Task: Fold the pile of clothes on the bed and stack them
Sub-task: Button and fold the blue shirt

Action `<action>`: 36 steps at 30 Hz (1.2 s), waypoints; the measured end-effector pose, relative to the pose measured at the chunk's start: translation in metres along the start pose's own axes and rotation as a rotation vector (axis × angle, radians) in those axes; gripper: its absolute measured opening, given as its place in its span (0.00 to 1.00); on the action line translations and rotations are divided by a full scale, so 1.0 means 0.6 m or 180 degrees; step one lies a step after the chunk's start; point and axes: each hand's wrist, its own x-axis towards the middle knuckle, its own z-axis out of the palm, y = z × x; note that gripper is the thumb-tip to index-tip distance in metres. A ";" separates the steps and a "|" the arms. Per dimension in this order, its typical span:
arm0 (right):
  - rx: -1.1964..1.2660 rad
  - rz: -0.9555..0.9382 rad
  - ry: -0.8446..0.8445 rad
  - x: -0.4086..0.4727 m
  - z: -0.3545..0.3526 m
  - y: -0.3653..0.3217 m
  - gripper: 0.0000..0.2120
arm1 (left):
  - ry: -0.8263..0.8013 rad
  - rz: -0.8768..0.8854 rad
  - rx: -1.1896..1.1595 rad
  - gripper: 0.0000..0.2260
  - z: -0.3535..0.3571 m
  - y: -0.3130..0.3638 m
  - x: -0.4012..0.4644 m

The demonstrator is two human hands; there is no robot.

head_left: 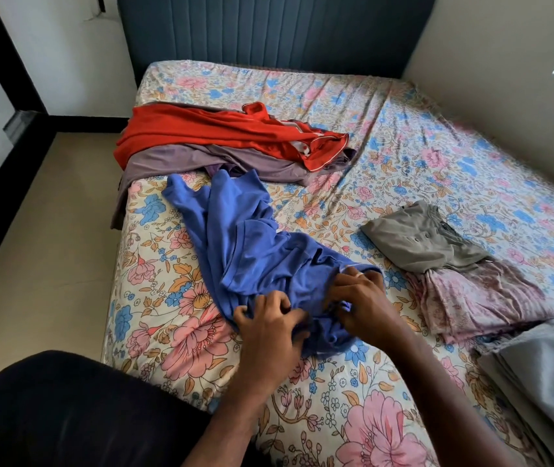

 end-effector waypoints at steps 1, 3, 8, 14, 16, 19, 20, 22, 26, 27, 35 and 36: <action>-0.0101 0.0054 -0.0072 -0.008 -0.005 0.009 0.08 | 0.0038 0.0025 0.0017 0.12 0.002 0.003 0.000; -0.0457 0.0380 -0.0519 -0.028 -0.009 0.018 0.07 | 0.0077 0.0051 -0.0106 0.10 0.008 0.001 -0.001; 0.0968 0.0601 0.0599 -0.063 0.013 -0.041 0.09 | 0.0031 0.0098 -0.1011 0.05 0.001 -0.014 -0.007; 0.1915 0.0958 0.0599 -0.070 0.055 -0.091 0.07 | 0.0109 -0.0132 -0.1560 0.04 -0.007 -0.015 -0.010; 0.2038 0.0938 0.0694 -0.077 0.057 -0.084 0.06 | 0.0076 -0.0124 -0.1526 0.04 -0.009 -0.016 -0.011; 0.2033 0.0982 0.0699 -0.093 0.055 -0.074 0.09 | 0.0099 -0.0201 -0.1559 0.06 -0.009 -0.014 -0.011; 0.2060 0.1019 0.0748 -0.096 0.055 -0.070 0.09 | 0.0153 -0.0261 -0.1632 0.07 -0.007 -0.014 -0.009; 0.2119 0.1050 0.0864 -0.100 0.057 -0.065 0.10 | 0.0236 -0.0352 -0.1783 0.09 -0.003 -0.013 -0.004; 0.2706 0.1021 0.1023 -0.099 0.058 -0.082 0.07 | 0.0243 -0.0365 -0.1887 0.06 0.001 -0.010 0.003; 0.2930 0.1104 0.1093 -0.096 0.058 -0.085 0.06 | 0.0257 -0.0383 -0.1872 0.07 0.001 -0.011 0.003; 0.1312 0.1104 0.0628 -0.092 0.076 -0.061 0.08 | 0.0132 -0.0436 -0.0632 0.21 0.010 0.002 0.012; 0.1122 0.1037 0.0600 -0.090 0.077 -0.062 0.07 | 0.0039 -0.0429 -0.0531 0.21 0.007 0.007 0.016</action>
